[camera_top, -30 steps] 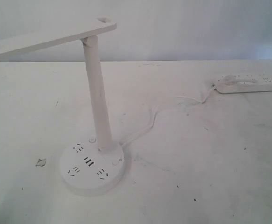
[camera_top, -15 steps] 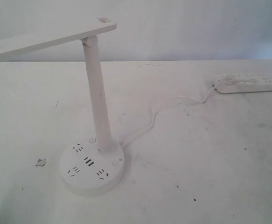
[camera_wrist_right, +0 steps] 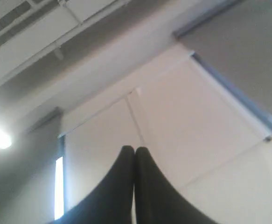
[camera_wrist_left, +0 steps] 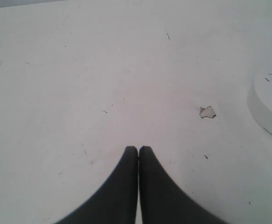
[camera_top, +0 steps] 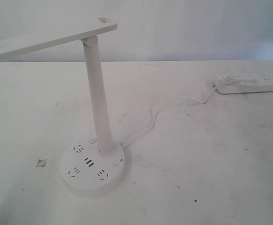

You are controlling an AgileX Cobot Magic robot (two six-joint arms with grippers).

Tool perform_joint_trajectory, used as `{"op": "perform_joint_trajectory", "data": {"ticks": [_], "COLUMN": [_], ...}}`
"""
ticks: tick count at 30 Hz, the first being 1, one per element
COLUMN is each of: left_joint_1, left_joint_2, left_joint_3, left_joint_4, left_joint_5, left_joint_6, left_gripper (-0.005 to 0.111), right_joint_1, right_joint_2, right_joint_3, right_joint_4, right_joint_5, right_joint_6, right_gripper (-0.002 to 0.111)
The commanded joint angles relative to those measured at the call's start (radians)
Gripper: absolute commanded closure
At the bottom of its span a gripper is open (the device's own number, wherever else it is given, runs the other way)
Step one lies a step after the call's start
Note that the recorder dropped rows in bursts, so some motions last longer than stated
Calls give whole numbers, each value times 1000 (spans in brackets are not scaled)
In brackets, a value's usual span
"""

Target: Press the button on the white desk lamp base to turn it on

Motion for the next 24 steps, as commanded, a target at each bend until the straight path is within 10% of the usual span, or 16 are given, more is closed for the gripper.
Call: {"op": "perform_joint_trajectory", "data": {"ticks": [1, 7, 17, 24], "left_joint_1": [-7, -7, -7, -7], "left_joint_2": [-4, -4, -4, -4], "left_joint_3": [1, 1, 1, 1], "left_joint_4": [-4, -4, -4, -4], "left_joint_5": [1, 1, 1, 1], "left_joint_6": [-2, -2, -2, -2], "left_gripper": [107, 107, 107, 107], "right_joint_1": [-3, -3, 41, 253], "right_joint_2": [196, 467, 916, 1150], "right_joint_3": [-123, -218, -225, -225], "right_joint_4": [-379, -975, -1436, -1589], "right_joint_5": [19, -6, -260, -199], "right_joint_6": [324, 365, 676, 707], "right_gripper": [108, 108, 108, 108]}}
